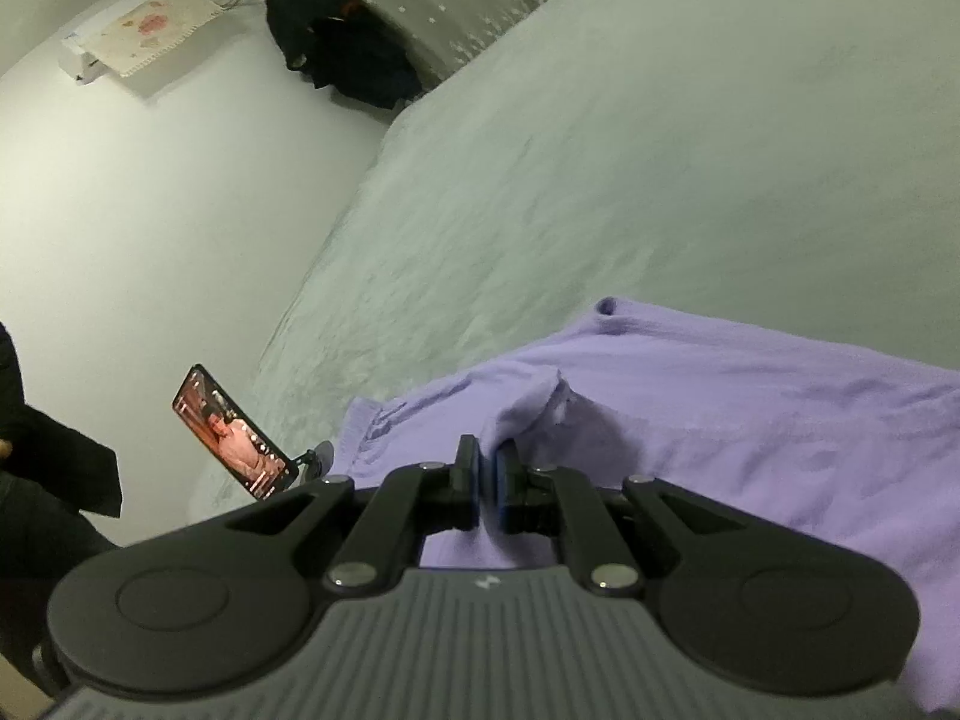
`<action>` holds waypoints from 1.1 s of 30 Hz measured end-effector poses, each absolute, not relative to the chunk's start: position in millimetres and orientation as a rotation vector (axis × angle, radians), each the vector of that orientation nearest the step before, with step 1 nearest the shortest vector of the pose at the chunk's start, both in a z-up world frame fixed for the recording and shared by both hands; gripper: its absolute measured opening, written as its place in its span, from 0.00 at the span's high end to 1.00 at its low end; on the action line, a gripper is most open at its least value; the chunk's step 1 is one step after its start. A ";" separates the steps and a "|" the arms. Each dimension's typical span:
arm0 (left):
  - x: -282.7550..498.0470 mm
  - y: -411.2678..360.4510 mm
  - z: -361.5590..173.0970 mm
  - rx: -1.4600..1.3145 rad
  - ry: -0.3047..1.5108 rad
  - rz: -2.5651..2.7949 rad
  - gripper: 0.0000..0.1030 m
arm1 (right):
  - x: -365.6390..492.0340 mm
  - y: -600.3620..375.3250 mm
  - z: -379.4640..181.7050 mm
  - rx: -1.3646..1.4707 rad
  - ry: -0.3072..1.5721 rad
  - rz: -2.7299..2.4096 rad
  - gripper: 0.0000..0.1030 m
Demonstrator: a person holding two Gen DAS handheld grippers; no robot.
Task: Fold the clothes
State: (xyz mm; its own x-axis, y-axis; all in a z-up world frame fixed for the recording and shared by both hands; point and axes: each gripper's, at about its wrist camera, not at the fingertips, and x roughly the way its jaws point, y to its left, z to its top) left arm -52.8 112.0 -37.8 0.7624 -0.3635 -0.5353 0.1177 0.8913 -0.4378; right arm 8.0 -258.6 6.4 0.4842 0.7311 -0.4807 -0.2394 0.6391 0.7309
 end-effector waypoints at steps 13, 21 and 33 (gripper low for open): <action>-57.7 206.1 -41.3 -0.482 0.585 -0.115 0.98 | 44.9 -155.0 7.2 0.641 0.909 0.689 0.93; -66.6 256.5 -52.4 -0.516 0.561 -0.023 0.98 | 54.0 -104.8 2.8 0.586 0.942 0.734 0.93; -78.8 295.7 -56.4 -0.609 0.527 0.090 0.96 | 64.3 -50.1 -2.6 0.665 0.972 0.794 0.85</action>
